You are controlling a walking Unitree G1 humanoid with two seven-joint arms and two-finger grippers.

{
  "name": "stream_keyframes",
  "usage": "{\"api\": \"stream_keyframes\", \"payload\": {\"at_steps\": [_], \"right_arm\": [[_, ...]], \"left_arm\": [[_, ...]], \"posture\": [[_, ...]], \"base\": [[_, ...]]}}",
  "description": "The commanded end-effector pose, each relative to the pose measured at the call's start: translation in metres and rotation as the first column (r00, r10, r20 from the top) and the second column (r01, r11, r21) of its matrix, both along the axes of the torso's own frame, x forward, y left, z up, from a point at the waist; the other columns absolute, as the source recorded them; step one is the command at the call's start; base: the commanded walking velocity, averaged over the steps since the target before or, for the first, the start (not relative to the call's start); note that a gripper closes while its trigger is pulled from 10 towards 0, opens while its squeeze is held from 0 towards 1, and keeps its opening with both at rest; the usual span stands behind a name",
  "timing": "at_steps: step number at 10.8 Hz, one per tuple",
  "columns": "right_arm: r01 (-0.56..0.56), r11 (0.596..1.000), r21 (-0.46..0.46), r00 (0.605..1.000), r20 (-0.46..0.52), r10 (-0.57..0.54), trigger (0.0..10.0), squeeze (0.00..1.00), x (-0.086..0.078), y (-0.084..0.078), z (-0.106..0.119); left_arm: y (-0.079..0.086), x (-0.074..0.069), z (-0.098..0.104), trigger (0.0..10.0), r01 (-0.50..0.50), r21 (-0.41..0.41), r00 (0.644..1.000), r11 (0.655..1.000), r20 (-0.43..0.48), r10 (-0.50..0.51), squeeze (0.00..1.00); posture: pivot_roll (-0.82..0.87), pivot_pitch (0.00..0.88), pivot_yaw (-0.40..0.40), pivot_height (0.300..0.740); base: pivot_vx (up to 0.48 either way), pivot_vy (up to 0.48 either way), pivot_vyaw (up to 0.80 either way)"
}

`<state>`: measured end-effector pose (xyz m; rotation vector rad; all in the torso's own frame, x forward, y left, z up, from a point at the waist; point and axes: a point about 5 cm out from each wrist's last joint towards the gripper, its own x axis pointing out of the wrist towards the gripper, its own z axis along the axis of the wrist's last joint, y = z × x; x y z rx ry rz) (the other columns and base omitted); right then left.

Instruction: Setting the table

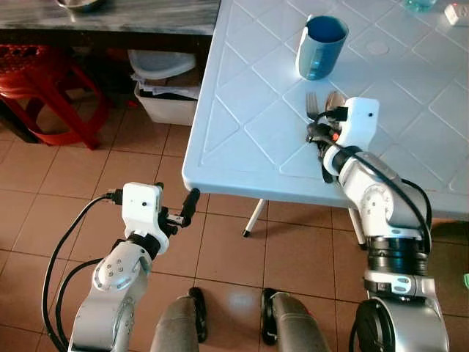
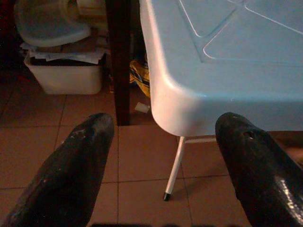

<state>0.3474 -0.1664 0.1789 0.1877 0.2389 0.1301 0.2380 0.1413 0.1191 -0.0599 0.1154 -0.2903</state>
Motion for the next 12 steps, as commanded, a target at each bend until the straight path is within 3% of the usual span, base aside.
{"api": "stream_keyframes", "payload": {"at_steps": [1,3,5,9,12], "right_arm": [[0.035,0.999,0.041,0.966,-0.257,-0.023,0.0,0.0,-0.012,-0.002,-0.054],[0.037,0.994,0.106,0.994,-0.105,-0.026,0.0,0.0,-0.01,0.008,-0.033],[-0.02,0.995,0.095,0.998,0.062,0.014,0.0,0.0,-0.017,0.028,-0.013],[-0.022,0.991,0.132,0.991,0.135,0.004,0.0,0.0,-0.033,0.051,-0.017],[0.014,1.0,0.02,0.96,0.278,-0.019,0.0,0.0,-0.038,0.049,-0.006]], "left_arm": [[0.0,-0.003,-0.007,10.0,0.012,0.012,0.999,1.0,-0.038,-0.011,0.0],[0.007,0.0,-0.01,10.0,-0.057,0.029,0.997,0.998,-0.049,0.058,0.0],[0.011,0.005,-0.007,10.0,-0.107,0.04,0.994,0.993,-0.009,0.108,0.0],[0.008,0.012,-0.008,10.0,-0.138,0.053,0.99,0.989,0.035,0.136,0.0],[0.005,0.024,0.002,10.0,-0.172,0.019,0.98,0.985,0.11,0.169,0.0]], "posture": [[-0.02,0.303,0.063,0.74],[-0.02,0.298,0.062,0.74],[-0.03,0.285,0.052,0.74],[-0.05,0.259,0.044,0.74],[-0.05,0.245,0.028,0.74]], "base": [[0.0,0.0,0.0],[0.0,0.0,0.0],[0.0,0.24,0.0],[0.0,0.48,0.0],[0.0,0.477,0.0]]}}
